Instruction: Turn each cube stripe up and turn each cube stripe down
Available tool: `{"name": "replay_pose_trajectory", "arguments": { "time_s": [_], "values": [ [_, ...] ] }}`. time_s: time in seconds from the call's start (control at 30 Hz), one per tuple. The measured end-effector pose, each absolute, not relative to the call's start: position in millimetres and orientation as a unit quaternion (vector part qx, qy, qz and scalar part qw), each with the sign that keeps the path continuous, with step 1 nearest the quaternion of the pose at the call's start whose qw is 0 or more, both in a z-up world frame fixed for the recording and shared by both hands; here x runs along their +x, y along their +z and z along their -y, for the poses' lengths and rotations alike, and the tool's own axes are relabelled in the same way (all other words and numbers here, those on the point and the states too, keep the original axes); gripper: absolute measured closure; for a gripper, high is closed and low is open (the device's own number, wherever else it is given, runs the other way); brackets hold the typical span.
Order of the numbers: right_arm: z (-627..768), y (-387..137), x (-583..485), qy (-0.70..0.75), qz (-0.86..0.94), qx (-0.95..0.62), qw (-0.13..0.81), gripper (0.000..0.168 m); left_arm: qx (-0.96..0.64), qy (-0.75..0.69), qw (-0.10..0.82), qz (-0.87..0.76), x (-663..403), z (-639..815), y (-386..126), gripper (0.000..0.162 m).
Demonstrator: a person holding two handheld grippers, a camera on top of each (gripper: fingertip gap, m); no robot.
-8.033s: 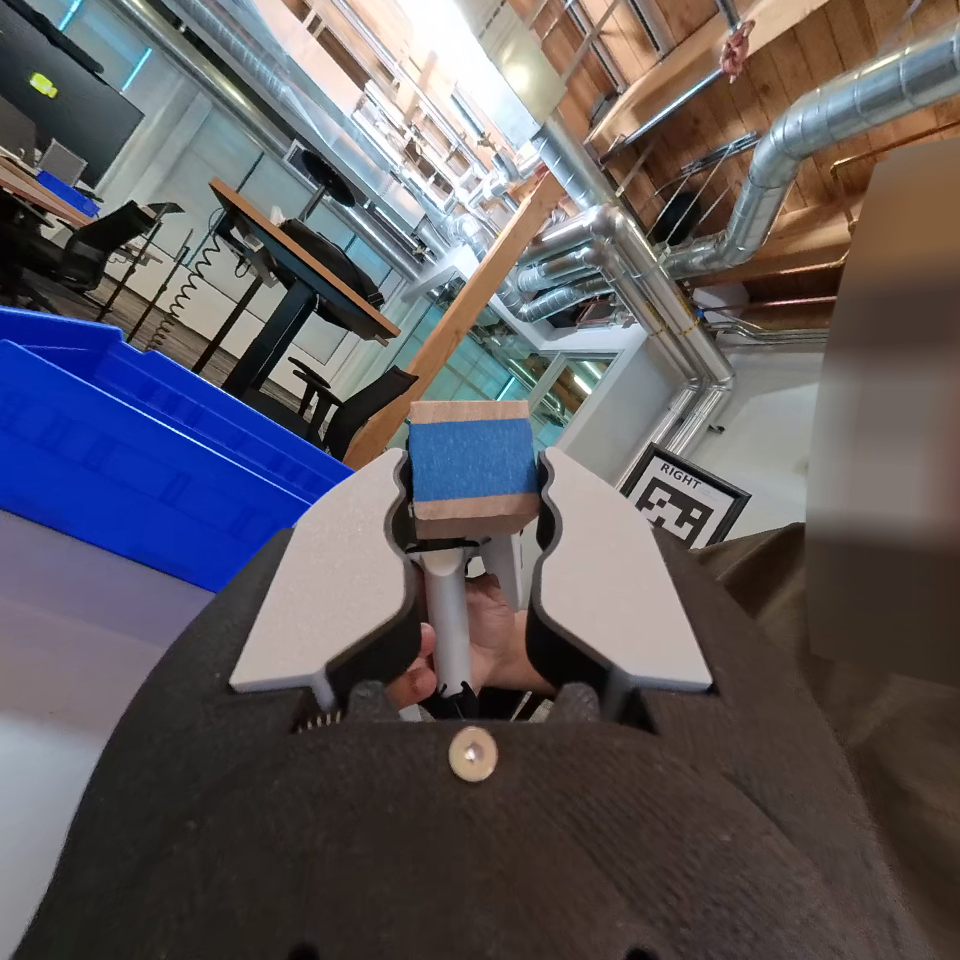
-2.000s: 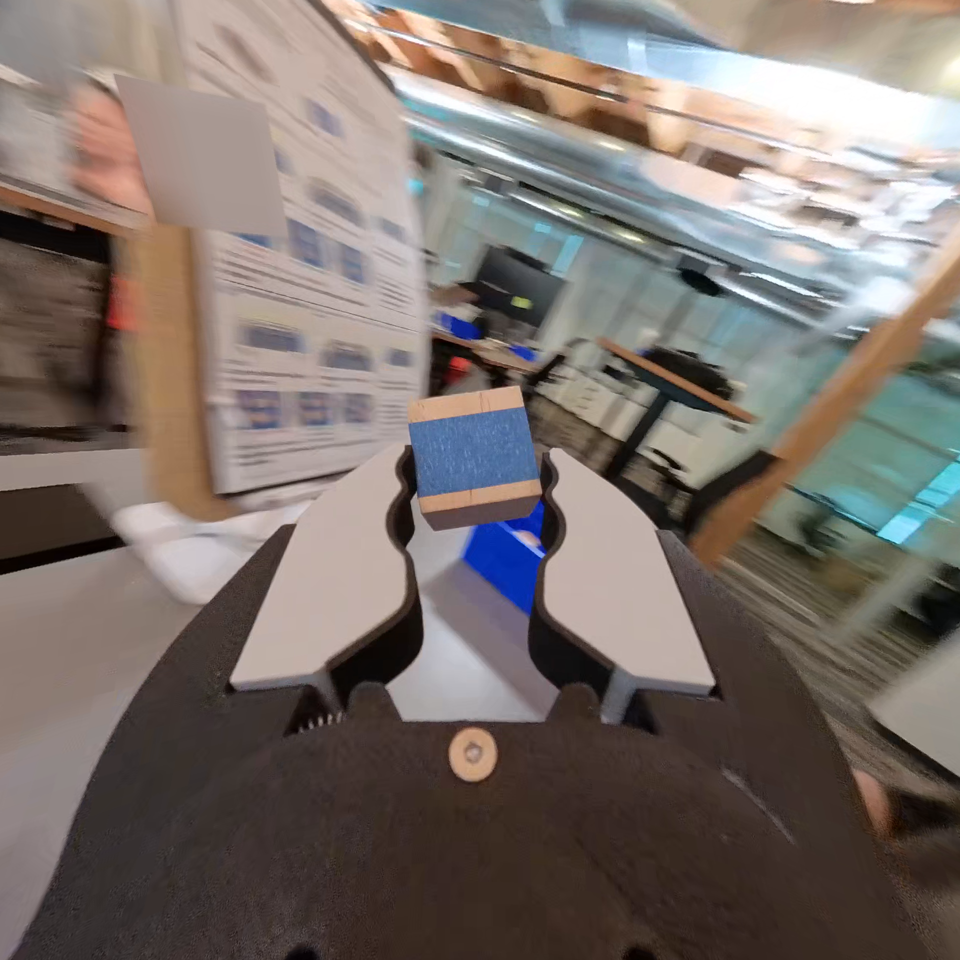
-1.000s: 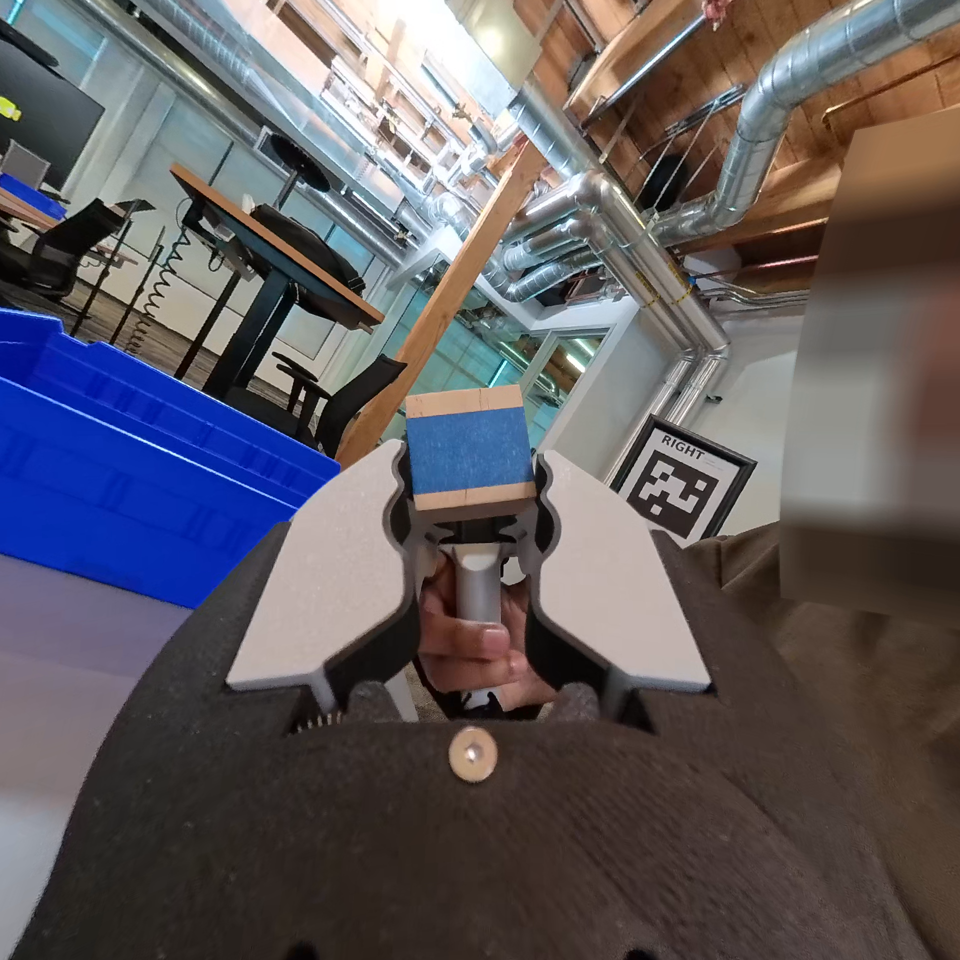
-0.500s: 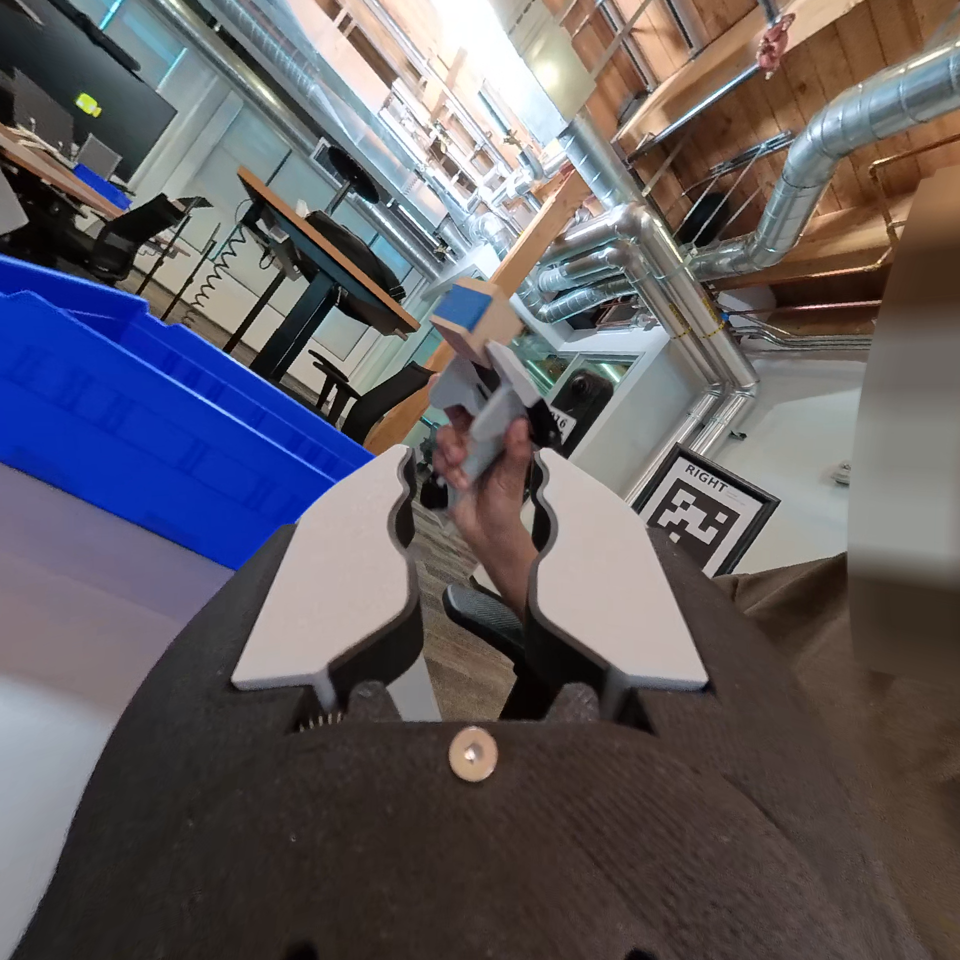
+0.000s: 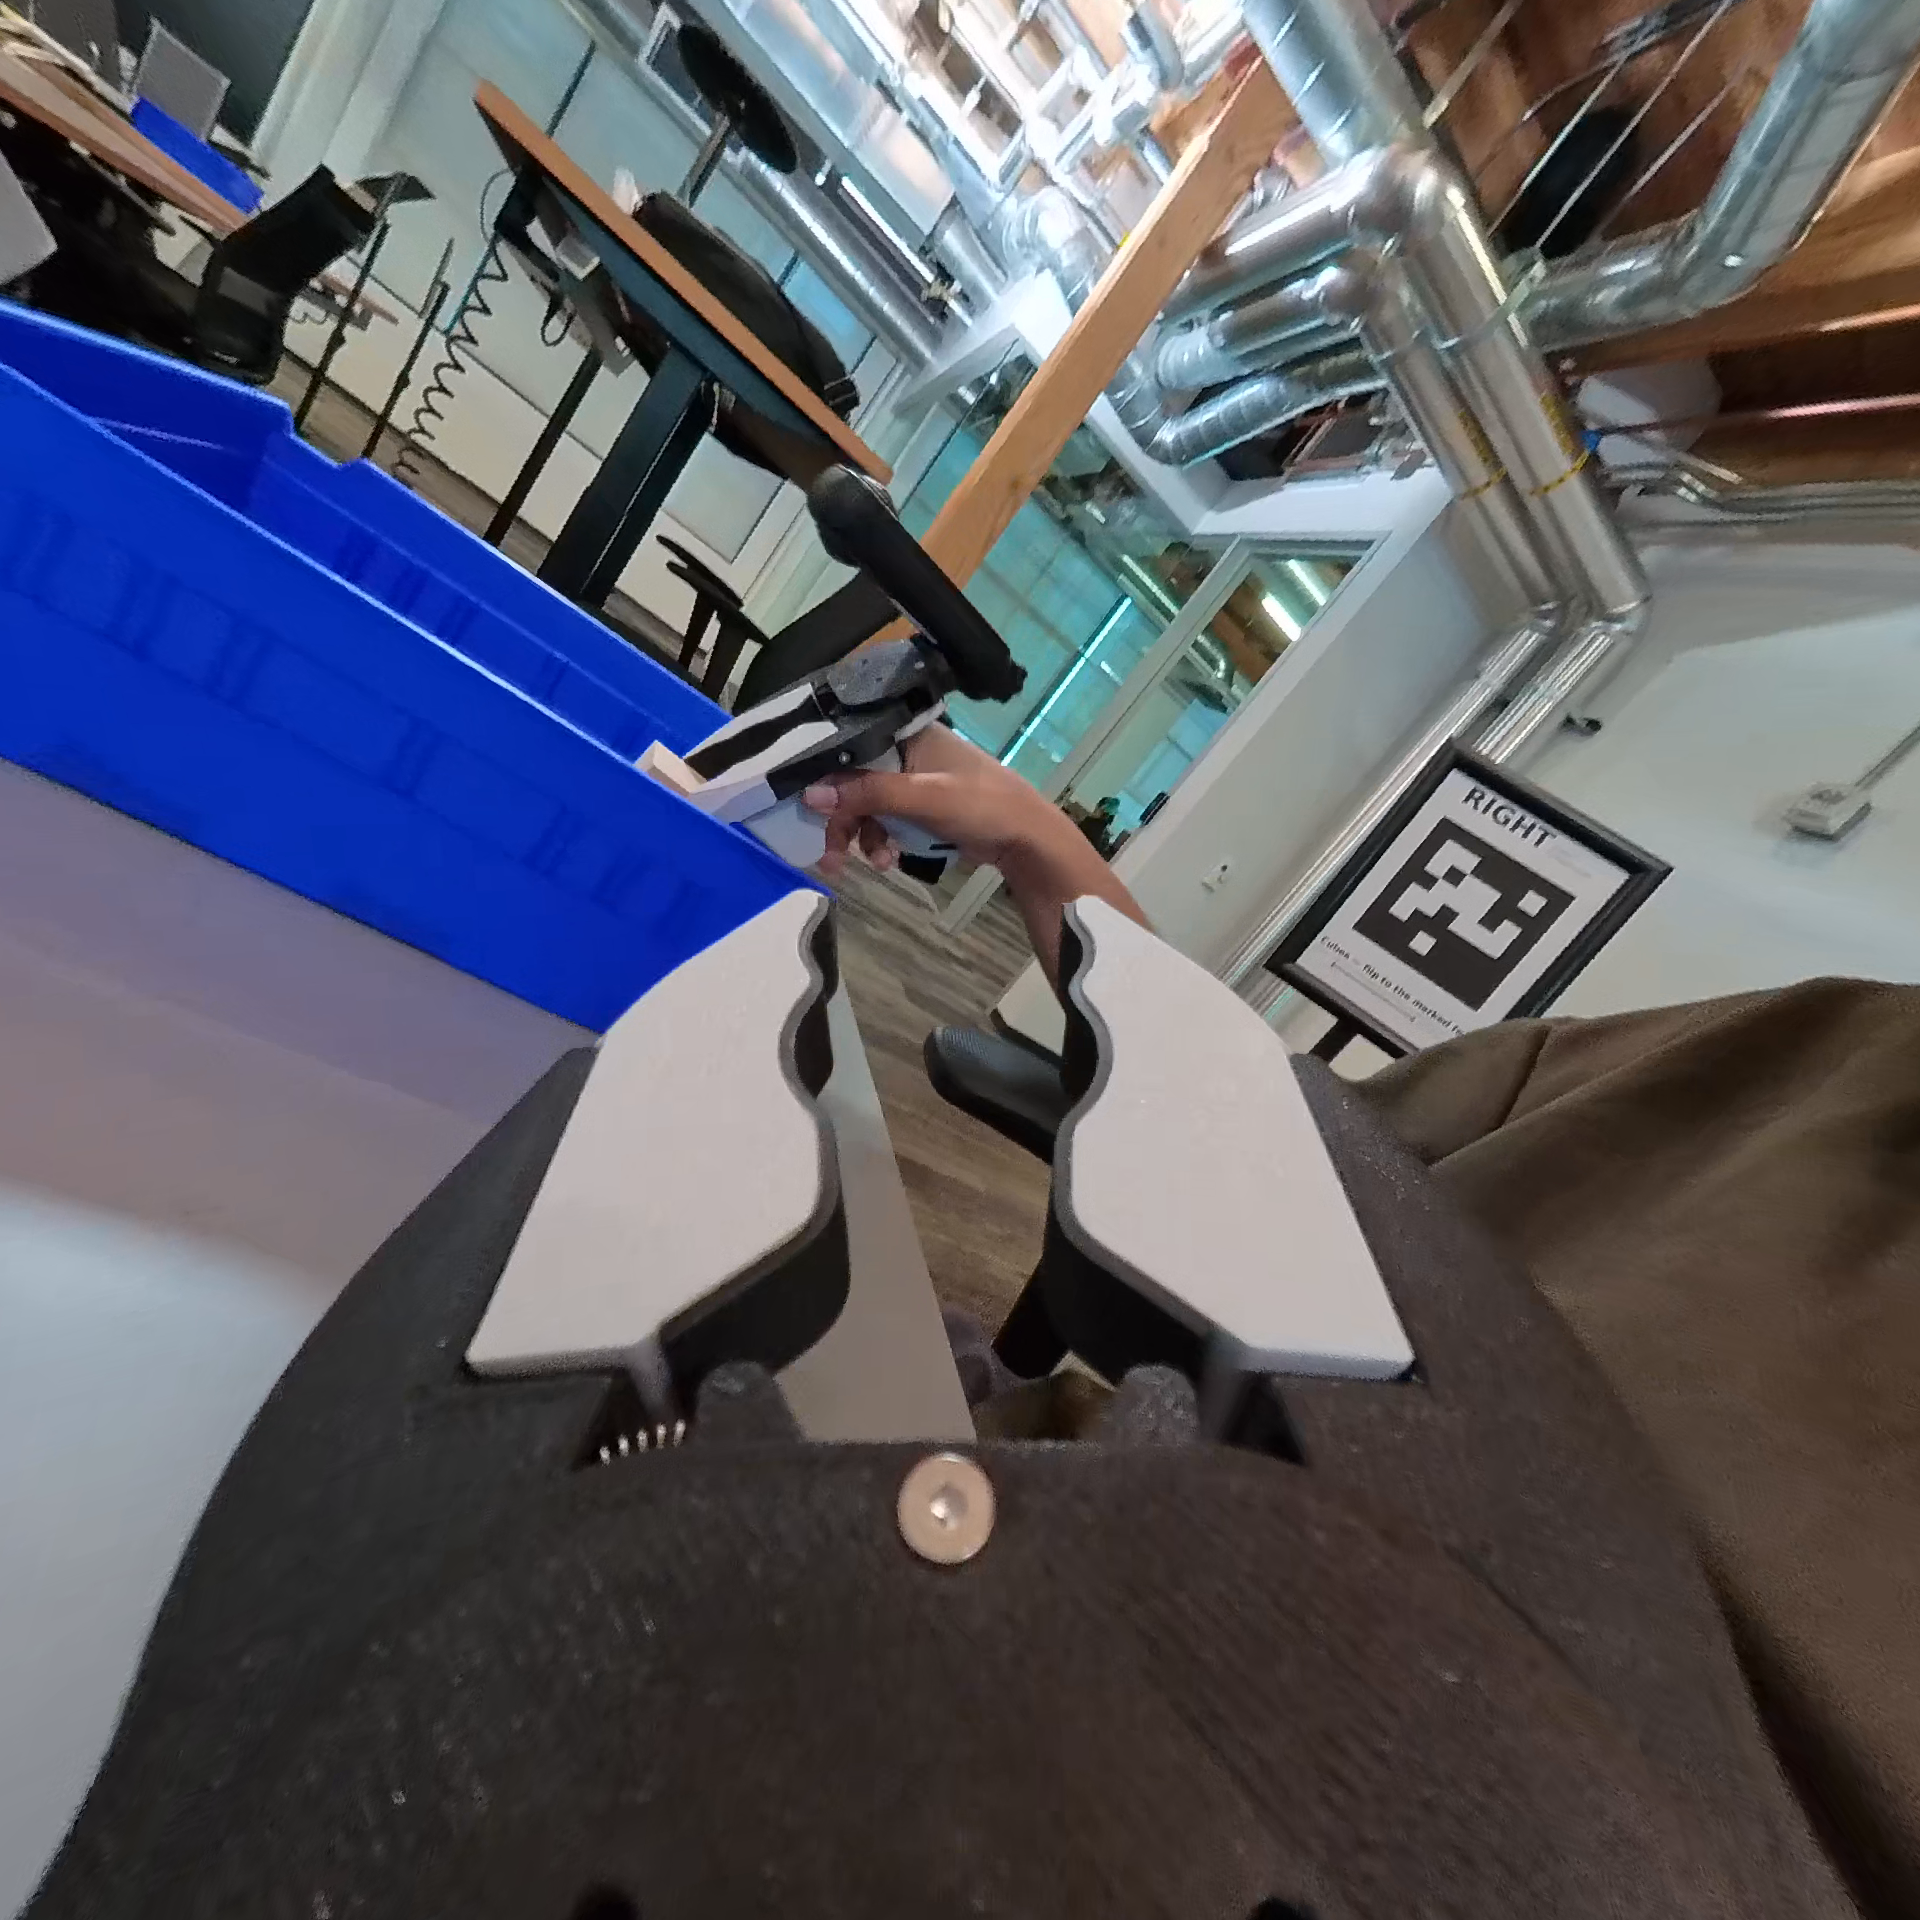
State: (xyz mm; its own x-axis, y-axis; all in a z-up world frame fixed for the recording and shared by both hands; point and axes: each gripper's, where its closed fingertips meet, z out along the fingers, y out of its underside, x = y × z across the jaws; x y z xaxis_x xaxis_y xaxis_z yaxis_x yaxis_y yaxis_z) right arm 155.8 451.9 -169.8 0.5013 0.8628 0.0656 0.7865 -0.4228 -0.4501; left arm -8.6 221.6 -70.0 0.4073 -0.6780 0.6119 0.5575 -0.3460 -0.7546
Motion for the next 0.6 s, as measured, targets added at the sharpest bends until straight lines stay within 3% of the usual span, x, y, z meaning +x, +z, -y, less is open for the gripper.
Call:
{"name": "replay_pose_trajectory", "arguments": {
  "time_s": [0.23,0.6],
  "values": [
    [-441.4,-200.2,166.4,0.067,0.51,-0.85,0.11,0.123,-0.657,-0.481,0.576,-0.071,-3.3,-208.5,-81.9,0.122],
    [-453.5,-199.6,168.3,0.042,0.503,-0.854,0.127,0.122,-0.684,-0.461,0.56,-0.081,10.2,-200.5,-94.3,0.121]
  ]
}}
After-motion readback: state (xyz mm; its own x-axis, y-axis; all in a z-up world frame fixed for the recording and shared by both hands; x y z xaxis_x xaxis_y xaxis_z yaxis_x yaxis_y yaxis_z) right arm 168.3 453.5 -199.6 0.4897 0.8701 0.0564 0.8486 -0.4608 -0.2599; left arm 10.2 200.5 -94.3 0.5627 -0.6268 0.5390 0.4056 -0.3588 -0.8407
